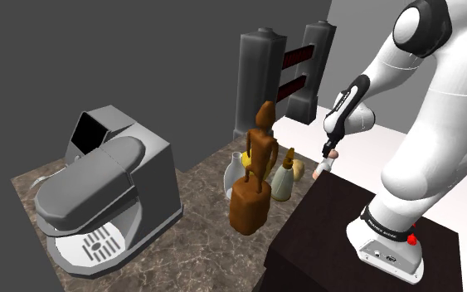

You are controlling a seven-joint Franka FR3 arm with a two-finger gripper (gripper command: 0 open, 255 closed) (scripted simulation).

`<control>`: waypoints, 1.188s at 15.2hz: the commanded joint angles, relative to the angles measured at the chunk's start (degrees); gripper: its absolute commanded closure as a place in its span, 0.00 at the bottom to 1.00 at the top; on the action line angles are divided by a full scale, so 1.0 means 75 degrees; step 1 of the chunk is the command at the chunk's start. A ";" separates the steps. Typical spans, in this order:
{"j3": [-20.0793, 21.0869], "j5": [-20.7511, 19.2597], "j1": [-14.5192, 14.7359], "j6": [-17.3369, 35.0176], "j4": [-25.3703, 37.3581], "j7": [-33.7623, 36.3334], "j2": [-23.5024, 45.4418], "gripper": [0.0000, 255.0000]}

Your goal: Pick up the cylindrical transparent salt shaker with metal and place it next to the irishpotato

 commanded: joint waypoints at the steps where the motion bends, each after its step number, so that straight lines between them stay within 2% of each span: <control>1: 0.0001 0.0001 -0.0001 0.0001 0.0001 -0.0001 0.0001 0.00; 6: 0.0002 0.0002 0.0000 0.0002 0.0001 0.0000 0.0001 0.00; 8: -0.0480 -0.0654 0.0404 -0.0621 -0.0113 0.0456 -0.0759 0.00; 10: -0.0658 -0.1207 0.0540 -0.1235 -0.0166 0.0838 -0.1454 0.00; 18: -0.0594 -0.1207 0.0475 -0.1235 -0.0165 0.0838 -0.1454 0.00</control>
